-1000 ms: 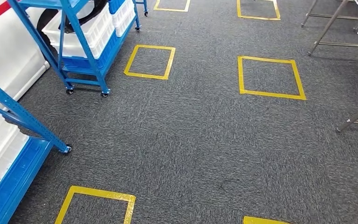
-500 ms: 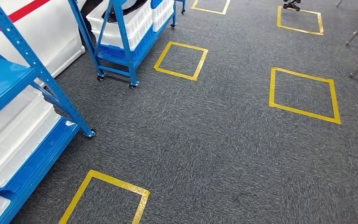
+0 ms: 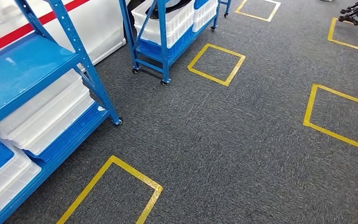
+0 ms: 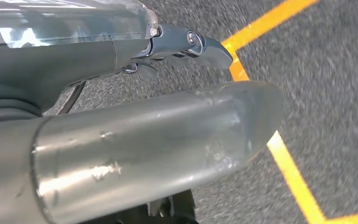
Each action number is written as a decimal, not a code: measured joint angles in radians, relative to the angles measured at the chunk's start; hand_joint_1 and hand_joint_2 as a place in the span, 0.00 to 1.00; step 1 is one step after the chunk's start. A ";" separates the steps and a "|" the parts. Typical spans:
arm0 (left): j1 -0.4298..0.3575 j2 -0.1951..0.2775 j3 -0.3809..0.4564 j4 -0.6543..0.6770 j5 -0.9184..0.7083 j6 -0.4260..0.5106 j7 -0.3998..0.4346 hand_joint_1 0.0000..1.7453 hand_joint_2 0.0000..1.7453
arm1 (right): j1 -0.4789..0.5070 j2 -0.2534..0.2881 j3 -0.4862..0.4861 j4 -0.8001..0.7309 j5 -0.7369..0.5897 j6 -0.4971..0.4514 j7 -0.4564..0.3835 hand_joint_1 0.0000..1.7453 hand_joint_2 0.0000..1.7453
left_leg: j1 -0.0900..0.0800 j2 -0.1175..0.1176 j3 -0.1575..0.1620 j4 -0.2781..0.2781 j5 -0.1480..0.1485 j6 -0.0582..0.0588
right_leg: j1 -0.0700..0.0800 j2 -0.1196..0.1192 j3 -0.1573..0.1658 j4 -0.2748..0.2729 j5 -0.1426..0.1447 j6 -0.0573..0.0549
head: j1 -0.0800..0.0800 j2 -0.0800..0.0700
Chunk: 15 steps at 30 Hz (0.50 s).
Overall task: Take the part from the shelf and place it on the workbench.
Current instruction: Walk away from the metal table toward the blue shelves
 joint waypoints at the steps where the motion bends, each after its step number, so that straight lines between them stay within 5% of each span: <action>1: -0.001 0.000 0.000 0.000 -0.001 0.001 0.000 0.00 0.00 | 0.000 -0.002 0.000 0.000 0.000 0.001 0.000 0.00 0.00 | -0.001 0.025 0.036 -0.067 0.024 0.000 | 0.001 -0.011 0.003 0.004 -0.006 0.006 | 0.000 0.000; 4: -0.002 -0.002 0.000 0.000 -0.005 0.003 0.000 0.00 0.00 | -0.002 -0.003 0.000 0.000 0.000 0.001 0.000 0.00 0.00 | -0.007 0.063 0.085 -0.162 0.044 0.018 | 0.009 -0.040 0.009 0.014 -0.019 0.023 | 0.000 0.000; 6: 0.000 -0.002 0.000 0.000 -0.006 0.003 0.000 0.00 0.00 | -0.008 -0.003 0.000 0.000 0.001 0.001 0.000 0.00 0.00 | -0.008 0.040 0.083 -0.165 0.048 0.032 | 0.007 -0.052 0.015 0.012 -0.023 0.032 | 0.000 0.000; 9: -0.001 -0.003 0.000 0.000 -0.006 0.003 -0.002 0.00 0.00 | -0.010 0.002 0.000 0.000 0.001 0.001 0.001 0.00 0.00 | -0.006 0.008 0.087 -0.177 0.056 0.052 | -0.003 0.015 -0.011 0.079 -0.072 0.043 | 0.000 0.000; 10: -0.003 -0.003 0.000 0.000 -0.007 0.003 -0.002 0.00 0.00 | -0.008 0.006 0.000 0.000 0.002 0.001 0.001 0.00 0.00 | -0.007 -0.003 0.087 -0.178 0.057 0.055 | -0.004 0.044 -0.042 0.141 -0.104 0.043 | 0.000 0.000; 12: -0.004 -0.003 0.000 0.000 -0.007 0.003 -0.003 0.00 0.00 | -0.005 0.014 0.000 0.000 0.002 0.000 0.001 0.00 0.00 | -0.011 -0.029 0.086 -0.178 0.057 0.060 | -0.004 0.066 -0.113 0.269 -0.149 0.041 | 0.000 0.000; 13: -0.004 -0.003 0.000 0.000 -0.008 0.003 -0.003 0.00 0.00 | -0.004 0.016 0.000 0.000 0.002 0.000 0.001 0.00 0.00 | -0.013 -0.044 0.087 -0.178 0.057 0.061 | -0.004 0.069 -0.134 0.299 -0.146 0.038 | 0.000 0.000; 15: -0.003 -0.004 0.000 0.000 -0.011 0.003 -0.003 0.00 0.00 | -0.003 0.018 0.000 0.000 0.002 0.000 0.001 0.00 0.00 | -0.016 -0.074 0.092 -0.177 0.056 0.061 | -0.002 0.081 -0.123 0.245 -0.083 0.029 | 0.000 0.000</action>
